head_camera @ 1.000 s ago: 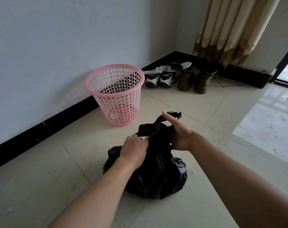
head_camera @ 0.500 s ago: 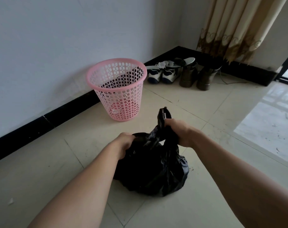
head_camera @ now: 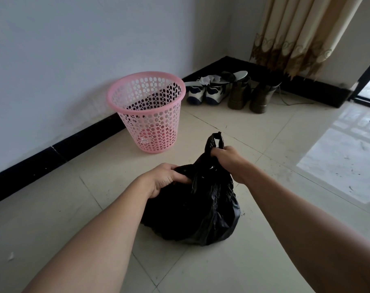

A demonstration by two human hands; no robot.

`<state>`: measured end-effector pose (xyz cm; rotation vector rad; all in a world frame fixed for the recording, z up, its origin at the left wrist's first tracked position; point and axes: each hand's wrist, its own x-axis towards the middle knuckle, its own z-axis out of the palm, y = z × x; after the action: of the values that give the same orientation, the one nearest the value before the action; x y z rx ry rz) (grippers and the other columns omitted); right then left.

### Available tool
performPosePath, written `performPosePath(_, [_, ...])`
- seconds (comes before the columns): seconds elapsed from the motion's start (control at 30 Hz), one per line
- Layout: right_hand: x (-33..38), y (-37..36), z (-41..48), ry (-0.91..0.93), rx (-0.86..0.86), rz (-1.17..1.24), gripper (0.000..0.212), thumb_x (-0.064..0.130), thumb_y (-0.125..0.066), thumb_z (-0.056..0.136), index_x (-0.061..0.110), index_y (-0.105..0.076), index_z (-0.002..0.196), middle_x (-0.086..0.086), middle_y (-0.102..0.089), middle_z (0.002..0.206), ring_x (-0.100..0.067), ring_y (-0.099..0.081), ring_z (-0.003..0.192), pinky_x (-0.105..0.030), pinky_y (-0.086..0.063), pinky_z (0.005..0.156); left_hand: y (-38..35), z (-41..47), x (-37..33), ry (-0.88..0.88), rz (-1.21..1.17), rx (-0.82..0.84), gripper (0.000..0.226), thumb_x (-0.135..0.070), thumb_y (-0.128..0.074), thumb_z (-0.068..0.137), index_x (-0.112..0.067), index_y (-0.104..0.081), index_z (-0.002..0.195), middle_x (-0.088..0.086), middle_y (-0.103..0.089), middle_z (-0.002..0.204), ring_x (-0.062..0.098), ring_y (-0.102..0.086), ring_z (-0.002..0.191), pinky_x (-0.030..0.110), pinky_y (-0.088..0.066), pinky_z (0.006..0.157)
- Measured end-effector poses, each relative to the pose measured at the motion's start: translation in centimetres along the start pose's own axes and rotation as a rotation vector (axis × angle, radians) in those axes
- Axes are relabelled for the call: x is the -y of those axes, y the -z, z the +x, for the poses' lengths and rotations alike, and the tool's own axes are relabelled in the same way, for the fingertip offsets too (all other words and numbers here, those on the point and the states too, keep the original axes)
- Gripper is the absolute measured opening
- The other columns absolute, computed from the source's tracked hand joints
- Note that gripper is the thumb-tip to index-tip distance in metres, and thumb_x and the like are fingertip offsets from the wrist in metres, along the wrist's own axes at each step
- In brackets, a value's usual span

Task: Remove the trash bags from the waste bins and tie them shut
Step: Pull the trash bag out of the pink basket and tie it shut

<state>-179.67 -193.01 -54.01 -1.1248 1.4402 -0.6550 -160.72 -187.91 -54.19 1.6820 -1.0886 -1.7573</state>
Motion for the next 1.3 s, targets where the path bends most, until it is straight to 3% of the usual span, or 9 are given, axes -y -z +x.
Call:
performPosePath(0.2, [0.2,-0.5,-0.3,0.058,0.095,0.155,0.032,0.014,-0.043,0.095,0.005,-0.073,0.102,-0.007,-0.071,0.087,-0.015,-0.058,0.070,-0.026,-0.044,0.065,-0.3,1.9,0.4,0.008,0.071,-0.387,0.014,-0.008,-0.063,0.083,0.000,-0.067,0.094,0.012,-0.066,0.067,0.026,-0.063,0.064,0.036,-0.052,0.072])
performPosePath(0.37, [0.2,0.1,0.1,-0.037,0.044,0.421,0.044,0.016,-0.031,0.098,0.015,-0.075,0.102,-0.013,-0.065,0.089,-0.022,-0.057,0.067,-0.032,-0.046,0.060,0.4,1.5,-0.1,-0.009,-0.304,-0.421,0.015,0.002,-0.068,0.077,-0.001,-0.071,0.091,0.016,-0.072,0.083,0.029,-0.068,0.069,0.040,-0.058,0.072])
performPosePath(0.5, [0.3,0.3,0.0,-0.105,-0.043,0.543,0.029,0.013,-0.038,0.093,0.010,-0.066,0.091,-0.007,-0.059,0.072,-0.019,-0.057,0.053,-0.024,-0.046,0.045,1.5,1.1,-0.8,-0.103,-0.720,-0.365,0.038,-0.014,-0.079,0.066,-0.005,-0.069,0.101,0.014,-0.072,0.100,0.032,-0.070,0.086,0.049,-0.056,0.084])
performPosePath(0.57, [0.5,0.2,-0.2,-0.131,-0.063,0.593,0.023,0.012,-0.040,0.092,0.010,-0.060,0.082,-0.007,-0.057,0.071,-0.020,-0.056,0.054,-0.024,-0.046,0.044,1.8,1.0,-1.2,-0.119,-0.858,-0.368,0.034,-0.018,-0.079,0.068,-0.007,-0.068,0.099,0.009,-0.073,0.097,0.028,-0.070,0.090,0.046,-0.055,0.087])
performPosePath(0.63, [0.6,0.1,-0.2,-0.168,-0.116,0.635,0.022,0.014,-0.041,0.090,0.012,-0.060,0.078,-0.005,-0.058,0.072,-0.021,-0.057,0.059,-0.024,-0.048,0.047,1.9,0.8,-1.4,-0.123,-0.903,-0.402,0.012,-0.015,-0.075,0.073,-0.010,-0.064,0.076,0.001,-0.068,0.077,0.020,-0.066,0.080,0.038,-0.055,0.084])
performPosePath(0.83, [-0.7,3.4,0.9,-0.331,-0.398,0.740,0.030,0.013,-0.041,0.088,0.013,-0.067,0.105,-0.007,-0.070,0.095,-0.019,-0.063,0.067,-0.031,-0.050,0.060,3.8,0.4,0.9,-0.012,-0.958,-0.545,0.032,-0.004,-0.061,0.077,-0.015,-0.039,0.057,-0.006,-0.037,0.044,0.015,-0.042,0.050,0.032,-0.047,0.059])
performPosePath(1.07, [-5.1,7.6,2.1,-0.596,-0.649,0.852,0.040,0.009,-0.049,0.076,0.014,-0.068,0.112,-0.004,-0.069,0.100,-0.021,-0.062,0.060,-0.032,-0.052,0.041,6.3,-0.6,3.3,0.106,-0.940,-0.793,0.015,0.002,-0.055,0.069,-0.010,-0.049,0.063,-0.002,-0.042,0.054,0.015,-0.053,0.061,0.030,-0.051,0.064])
performPosePath(1.2, [-5.9,9.3,1.3,-0.672,-0.651,0.875,0.027,0.013,-0.045,0.087,0.009,-0.070,0.095,-0.002,-0.068,0.076,-0.018,-0.050,0.032,-0.018,-0.041,0.034,7.7,-0.9,4.7,0.133,-0.937,-0.851,0.015,0.003,-0.055,0.068,-0.011,-0.050,0.065,-0.001,-0.046,0.056,0.016,-0.056,0.064,0.031,-0.050,0.058])
performPosePath(1.3, [-6.0,9.3,1.2,-0.635,-0.619,0.820,0.022,0.014,-0.052,0.087,0.010,-0.066,0.103,-0.007,-0.063,0.082,-0.020,-0.056,0.051,-0.023,-0.045,0.034,7.5,-0.8,5.3,0.046,-0.641,-0.960,0.016,0.005,-0.059,0.069,-0.009,-0.054,0.063,0.004,-0.053,0.058,0.018,-0.054,0.061,0.029,-0.048,0.056])
